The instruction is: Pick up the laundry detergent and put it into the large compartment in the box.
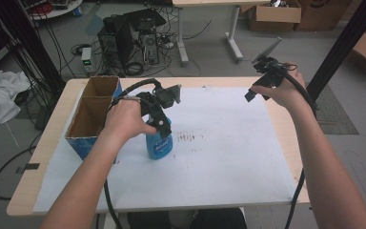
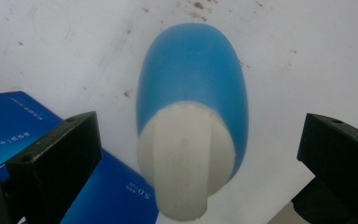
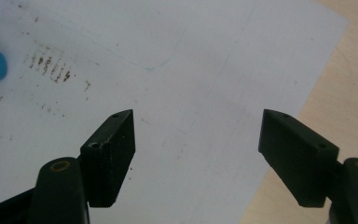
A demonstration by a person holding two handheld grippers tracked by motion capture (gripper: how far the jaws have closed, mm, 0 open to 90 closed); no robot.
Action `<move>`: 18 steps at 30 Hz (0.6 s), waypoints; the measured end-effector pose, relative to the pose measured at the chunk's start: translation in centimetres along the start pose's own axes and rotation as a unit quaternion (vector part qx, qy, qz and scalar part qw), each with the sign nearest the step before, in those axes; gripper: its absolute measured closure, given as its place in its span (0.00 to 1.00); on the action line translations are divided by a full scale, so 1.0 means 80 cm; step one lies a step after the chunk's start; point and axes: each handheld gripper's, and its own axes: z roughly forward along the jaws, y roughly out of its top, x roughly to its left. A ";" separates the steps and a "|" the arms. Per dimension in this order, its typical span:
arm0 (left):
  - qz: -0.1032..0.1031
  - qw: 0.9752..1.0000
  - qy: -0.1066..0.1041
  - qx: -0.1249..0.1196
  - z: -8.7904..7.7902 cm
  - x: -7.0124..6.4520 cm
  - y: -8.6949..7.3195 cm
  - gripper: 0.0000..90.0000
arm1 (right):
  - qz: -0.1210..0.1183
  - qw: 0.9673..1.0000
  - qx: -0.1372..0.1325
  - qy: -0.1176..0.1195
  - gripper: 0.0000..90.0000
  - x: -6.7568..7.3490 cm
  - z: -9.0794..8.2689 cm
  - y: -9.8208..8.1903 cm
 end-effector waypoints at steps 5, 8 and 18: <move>-0.001 1.000 0.000 0.004 0.010 -0.001 0.001 0.01 | 0.001 1.000 -0.001 -0.001 0.31 0.000 0.000 -0.001; 0.000 1.000 0.003 0.007 0.013 -0.001 0.001 0.01 | 0.001 1.000 -0.001 -0.001 0.30 -0.001 0.000 -0.001; 0.002 1.000 0.001 0.014 0.027 -0.005 0.005 0.01 | 0.000 1.000 -0.001 -0.001 0.31 0.001 0.001 -0.001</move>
